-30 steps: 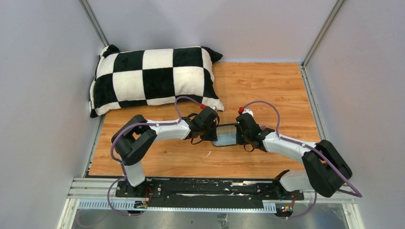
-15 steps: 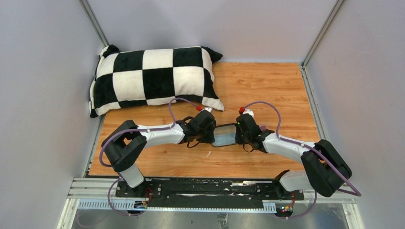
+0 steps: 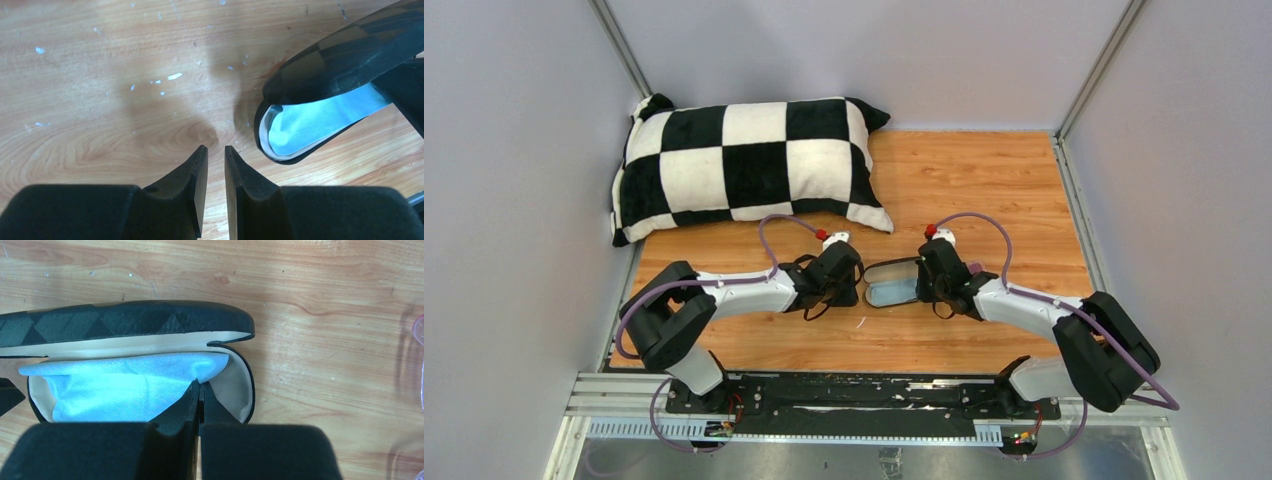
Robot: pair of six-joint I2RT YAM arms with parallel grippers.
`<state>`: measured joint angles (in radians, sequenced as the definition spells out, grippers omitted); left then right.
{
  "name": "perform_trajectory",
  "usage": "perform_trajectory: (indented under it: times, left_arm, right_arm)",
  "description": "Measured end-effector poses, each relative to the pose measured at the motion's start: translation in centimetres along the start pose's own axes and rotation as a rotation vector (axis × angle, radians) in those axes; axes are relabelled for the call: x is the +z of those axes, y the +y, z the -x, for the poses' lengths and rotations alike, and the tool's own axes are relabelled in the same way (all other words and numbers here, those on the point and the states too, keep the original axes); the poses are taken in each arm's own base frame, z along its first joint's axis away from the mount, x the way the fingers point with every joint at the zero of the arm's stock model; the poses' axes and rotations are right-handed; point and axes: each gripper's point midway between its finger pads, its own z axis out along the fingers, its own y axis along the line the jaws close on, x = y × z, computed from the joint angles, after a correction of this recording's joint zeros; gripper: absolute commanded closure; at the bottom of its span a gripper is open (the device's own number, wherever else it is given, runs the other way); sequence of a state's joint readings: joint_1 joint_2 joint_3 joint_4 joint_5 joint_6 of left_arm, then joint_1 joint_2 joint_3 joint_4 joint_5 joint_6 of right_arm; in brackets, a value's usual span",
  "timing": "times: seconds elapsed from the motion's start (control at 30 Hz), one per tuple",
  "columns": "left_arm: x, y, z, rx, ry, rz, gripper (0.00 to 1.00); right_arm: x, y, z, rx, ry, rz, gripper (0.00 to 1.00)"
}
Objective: Organize the sunglasses
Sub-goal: Place the glasses cleaning cloth in the sunglasses case.
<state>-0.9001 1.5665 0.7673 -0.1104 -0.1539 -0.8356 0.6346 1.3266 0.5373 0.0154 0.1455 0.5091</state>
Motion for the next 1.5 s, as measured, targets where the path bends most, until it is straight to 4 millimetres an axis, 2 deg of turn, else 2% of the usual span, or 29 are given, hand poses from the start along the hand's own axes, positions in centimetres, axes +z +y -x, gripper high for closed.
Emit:
perform_trajectory:
  times: [0.17,0.3,0.37,0.47,0.57,0.7,1.0,1.27,1.37,1.5]
  left_arm:
    - [0.1,-0.4,-0.2,-0.041,-0.016,-0.036,0.75]
    - [-0.7,-1.1,-0.3,-0.061,-0.054,-0.063,0.73]
    - [-1.4,-2.1,0.0,-0.068,-0.084,-0.088,0.71]
    - [-2.2,-3.1,1.0,-0.093,-0.133,-0.119,0.63]
    - [-2.4,-3.3,1.9,-0.118,-0.170,-0.122,0.61]
    - [-1.9,-3.1,1.9,-0.120,-0.176,-0.105,0.61]
    - [0.1,-2.0,0.5,-0.116,-0.134,-0.049,0.66]
    - [0.7,-2.9,0.8,-0.122,-0.136,-0.069,0.68]
    - [0.8,-3.2,0.9,-0.123,-0.136,-0.078,0.72]
    - [1.2,-3.4,0.8,-0.123,-0.130,-0.080,0.83]
  right_arm:
    - [0.0,0.0,0.0,0.000,0.000,0.000,1.00]
    - [0.0,0.0,0.0,0.001,0.000,0.000,1.00]
    - [0.0,0.0,0.0,0.002,0.000,0.000,1.00]
    - [0.0,0.0,0.0,0.003,-0.001,0.001,1.00]
    - [0.0,0.0,0.0,0.004,-0.001,0.001,1.00]
    - [0.0,0.0,0.0,0.004,-0.001,0.001,1.00]
    - [-0.3,-0.2,-0.2,0.004,0.002,-0.001,1.00]
    - [-0.4,-0.2,-0.3,0.003,0.006,-0.003,1.00]
    - [-0.5,-0.2,-0.3,0.004,0.006,-0.003,1.00]
    - [-0.5,-0.2,-0.3,0.005,0.005,-0.003,1.00]
